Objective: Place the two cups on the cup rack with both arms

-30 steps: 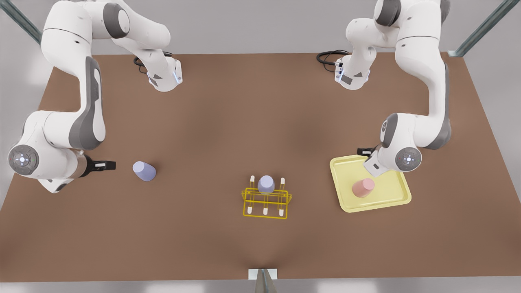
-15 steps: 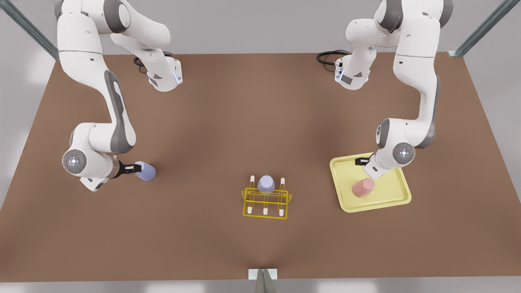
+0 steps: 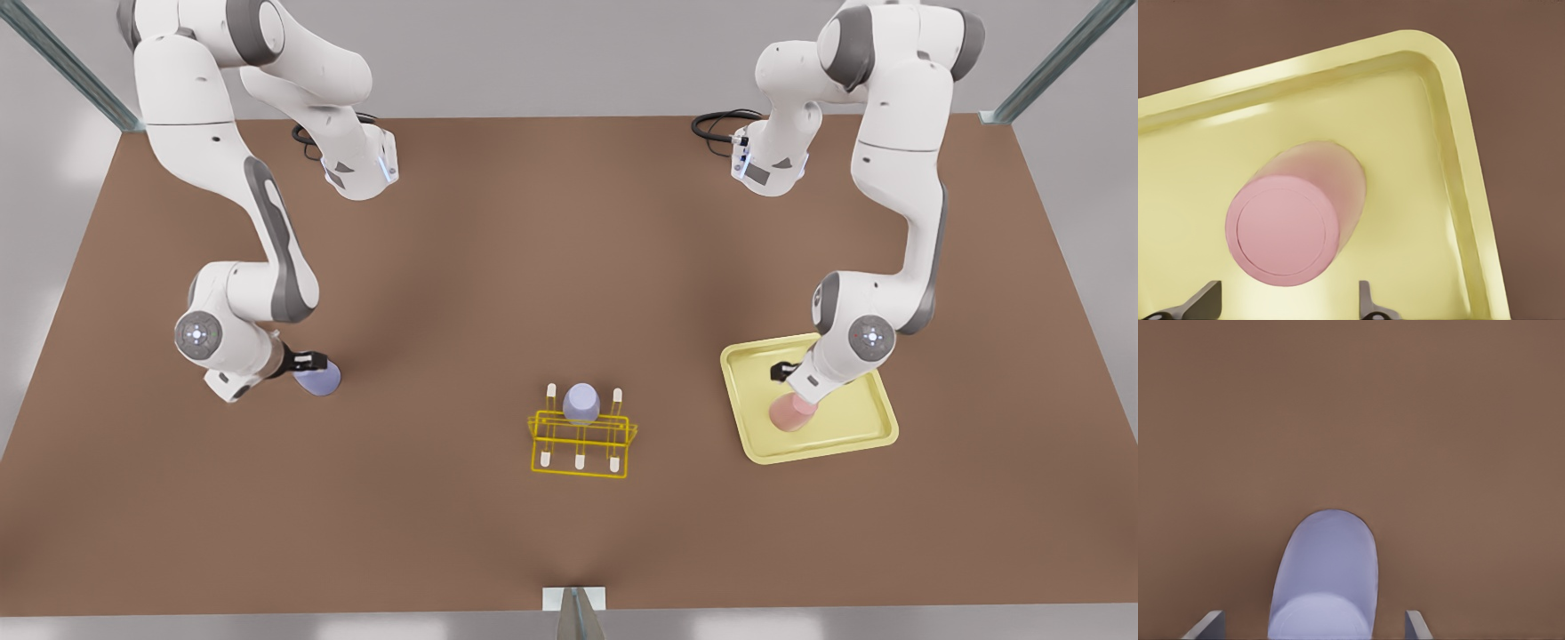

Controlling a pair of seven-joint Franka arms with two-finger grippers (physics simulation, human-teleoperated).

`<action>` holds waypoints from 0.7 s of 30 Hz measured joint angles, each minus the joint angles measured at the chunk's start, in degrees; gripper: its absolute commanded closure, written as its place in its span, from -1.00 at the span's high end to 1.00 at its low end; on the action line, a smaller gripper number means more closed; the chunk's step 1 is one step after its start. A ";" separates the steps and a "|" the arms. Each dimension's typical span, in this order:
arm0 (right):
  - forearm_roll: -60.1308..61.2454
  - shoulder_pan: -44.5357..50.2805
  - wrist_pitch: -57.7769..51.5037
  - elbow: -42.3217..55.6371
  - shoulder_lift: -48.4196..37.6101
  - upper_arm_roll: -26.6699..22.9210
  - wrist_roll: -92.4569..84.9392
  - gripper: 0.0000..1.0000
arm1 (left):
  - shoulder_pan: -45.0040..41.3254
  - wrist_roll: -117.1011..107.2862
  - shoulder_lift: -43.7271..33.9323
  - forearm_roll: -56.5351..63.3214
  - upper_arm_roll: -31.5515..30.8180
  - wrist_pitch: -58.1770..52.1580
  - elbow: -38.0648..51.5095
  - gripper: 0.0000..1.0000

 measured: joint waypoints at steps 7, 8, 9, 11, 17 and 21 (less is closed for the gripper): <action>0.00 -0.27 4.01 -2.55 0.02 0.00 0.54 1.00 | 0.00 0.26 2.71 0.02 -0.09 2.34 3.17 1.00; -0.01 -0.27 4.28 -2.66 0.24 0.00 0.63 1.00 | 0.01 0.28 3.14 0.01 -0.09 2.50 3.23 1.00; 0.00 -0.31 4.51 -2.72 0.43 0.00 0.72 1.00 | 0.01 0.31 3.51 0.01 -0.13 2.64 3.29 1.00; 0.02 -0.34 4.88 -2.80 1.09 0.00 0.90 1.00 | 0.01 0.35 4.18 0.00 -0.17 2.86 3.64 1.00; -0.01 -0.35 5.64 -2.82 3.05 0.00 1.49 1.00 | 0.02 0.44 5.10 -0.12 -0.26 2.83 3.84 1.00; -0.01 -0.35 6.29 -4.08 3.28 0.00 1.80 1.00 | 0.04 0.50 5.08 -0.26 -0.27 2.61 3.87 1.00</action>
